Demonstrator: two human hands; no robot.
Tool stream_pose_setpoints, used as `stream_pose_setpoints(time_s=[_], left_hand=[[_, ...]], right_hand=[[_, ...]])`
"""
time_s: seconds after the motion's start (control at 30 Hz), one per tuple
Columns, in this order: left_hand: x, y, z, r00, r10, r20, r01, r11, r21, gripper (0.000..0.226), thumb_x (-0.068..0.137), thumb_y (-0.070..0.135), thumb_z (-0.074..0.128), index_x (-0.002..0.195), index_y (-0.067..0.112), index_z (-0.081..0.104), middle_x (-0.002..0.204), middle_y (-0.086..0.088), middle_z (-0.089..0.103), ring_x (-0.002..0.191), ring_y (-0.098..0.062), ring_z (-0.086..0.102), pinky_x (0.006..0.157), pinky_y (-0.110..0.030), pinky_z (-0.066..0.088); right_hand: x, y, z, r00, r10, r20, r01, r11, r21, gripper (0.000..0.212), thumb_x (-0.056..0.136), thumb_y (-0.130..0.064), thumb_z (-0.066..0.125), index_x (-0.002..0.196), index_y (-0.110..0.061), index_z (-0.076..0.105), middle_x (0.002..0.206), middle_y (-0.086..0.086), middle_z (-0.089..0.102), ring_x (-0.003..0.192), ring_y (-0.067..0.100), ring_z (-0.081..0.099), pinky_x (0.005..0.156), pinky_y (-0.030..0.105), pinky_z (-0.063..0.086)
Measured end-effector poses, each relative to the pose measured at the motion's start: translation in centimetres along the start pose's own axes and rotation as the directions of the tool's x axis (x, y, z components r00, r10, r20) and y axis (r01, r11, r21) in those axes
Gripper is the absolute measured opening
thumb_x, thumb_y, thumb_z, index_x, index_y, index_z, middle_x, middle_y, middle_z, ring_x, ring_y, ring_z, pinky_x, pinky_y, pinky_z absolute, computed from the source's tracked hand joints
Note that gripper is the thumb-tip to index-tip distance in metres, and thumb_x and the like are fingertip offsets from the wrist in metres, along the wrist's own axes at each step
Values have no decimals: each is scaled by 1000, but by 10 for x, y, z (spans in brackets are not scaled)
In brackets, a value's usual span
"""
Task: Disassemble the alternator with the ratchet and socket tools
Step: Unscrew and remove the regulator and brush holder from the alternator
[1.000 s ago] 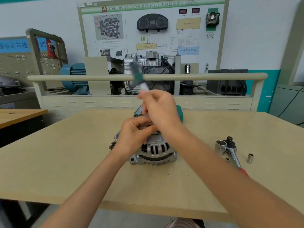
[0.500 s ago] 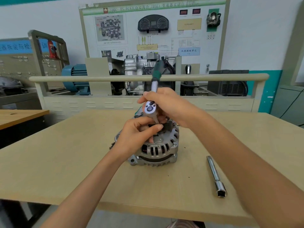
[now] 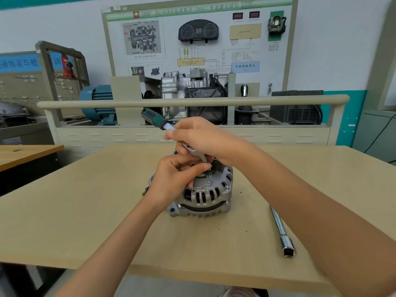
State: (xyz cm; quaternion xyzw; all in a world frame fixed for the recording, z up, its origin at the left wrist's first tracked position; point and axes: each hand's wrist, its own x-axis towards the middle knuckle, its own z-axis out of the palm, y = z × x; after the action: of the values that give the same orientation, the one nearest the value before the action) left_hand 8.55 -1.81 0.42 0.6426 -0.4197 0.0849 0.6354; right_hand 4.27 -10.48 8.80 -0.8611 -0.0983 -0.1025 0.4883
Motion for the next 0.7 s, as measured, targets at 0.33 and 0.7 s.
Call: stream_pose_setpoints(time_s=[0.33, 0.7], left_hand=[[1, -8, 5, 994, -12, -105, 11, 1000, -9, 14, 63, 17, 68, 77, 16, 73, 46, 6, 55, 40, -5, 37, 45, -13, 35], [2, -4, 3, 999, -43, -14, 43, 998, 38, 25, 80, 9, 68, 78, 34, 72, 53, -5, 53, 52, -11, 43, 53, -16, 37]], right_hand=[[-16, 6, 13, 742, 270, -614, 340, 637, 692, 19, 101, -15, 32, 84, -19, 38, 68, -3, 52, 47, 3, 50, 48, 18, 43], [10, -8, -15, 957, 231, 174, -289, 759, 583, 28, 99, -21, 41, 72, -12, 42, 39, -9, 26, 27, 2, 24, 31, 10, 25]])
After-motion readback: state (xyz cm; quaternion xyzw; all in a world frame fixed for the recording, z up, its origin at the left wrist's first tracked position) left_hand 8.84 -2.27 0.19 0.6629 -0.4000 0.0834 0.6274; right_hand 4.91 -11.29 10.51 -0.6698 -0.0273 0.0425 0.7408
